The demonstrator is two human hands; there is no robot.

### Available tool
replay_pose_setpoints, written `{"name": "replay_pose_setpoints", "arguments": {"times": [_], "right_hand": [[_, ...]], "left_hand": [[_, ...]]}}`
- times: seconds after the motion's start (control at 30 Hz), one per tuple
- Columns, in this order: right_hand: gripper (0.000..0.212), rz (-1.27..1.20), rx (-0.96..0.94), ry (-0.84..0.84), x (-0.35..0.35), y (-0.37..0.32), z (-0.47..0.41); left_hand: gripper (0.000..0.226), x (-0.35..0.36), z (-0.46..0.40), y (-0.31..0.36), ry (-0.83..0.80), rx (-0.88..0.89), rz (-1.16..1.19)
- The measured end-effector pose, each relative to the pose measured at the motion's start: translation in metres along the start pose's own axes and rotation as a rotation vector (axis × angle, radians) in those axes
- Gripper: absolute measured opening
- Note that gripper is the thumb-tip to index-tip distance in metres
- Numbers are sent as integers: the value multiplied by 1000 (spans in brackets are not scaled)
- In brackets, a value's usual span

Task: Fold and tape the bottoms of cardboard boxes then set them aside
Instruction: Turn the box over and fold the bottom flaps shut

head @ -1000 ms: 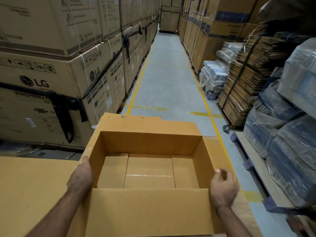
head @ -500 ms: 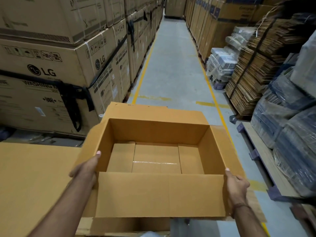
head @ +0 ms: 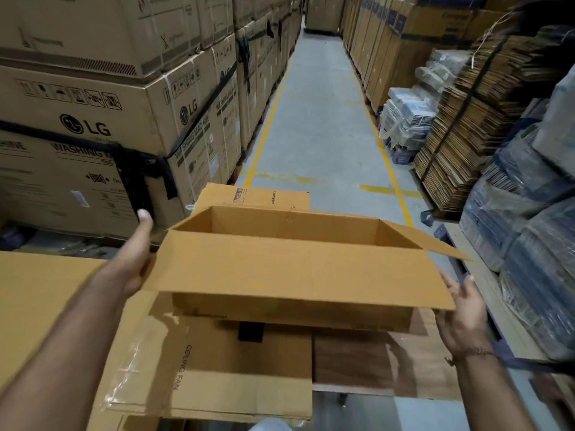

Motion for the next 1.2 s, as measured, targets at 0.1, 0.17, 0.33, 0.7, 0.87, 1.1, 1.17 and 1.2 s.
{"name": "replay_pose_setpoints", "arguments": {"times": [0.1, 0.17, 0.33, 0.7, 0.87, 1.1, 1.17, 1.2], "right_hand": [[20, 85, -123, -1, 7, -5, -7], [34, 288, -156, -64, 17, -7, -12], [81, 761, -228, -56, 29, 2, -29], [79, 995, -93, 310, 28, 48, -10], [75, 900, -361, 303, 41, -4, 7], [92, 762, -607, 245, 72, -61, 2], [89, 809, -614, 261, 76, -61, -5], [86, 828, -606, 269, 78, -60, -8]], "left_hand": [[113, -16, -10, 5, -107, 47, -15], [125, -22, -21, 2, -127, 68, 52], [78, -3, -49, -13, -135, 200, -17], [107, 22, -75, -63, 245, 205, -303], [76, 23, -40, -17, 382, 351, -287], [72, 24, -4, 36, 516, 679, -237], [74, 26, -6, 40, 528, 723, -260], [75, 26, -8, 41, 525, 700, -275]]}}
Point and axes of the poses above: each hand's wrist, its own z-axis away from the middle knuckle, its own x-axis out of the palm, y = z × x, the point moved 2 cm from there along -z, towards the middle knuckle, and after that the axes turned 6 degrees about -y, right-handed, at the moved point
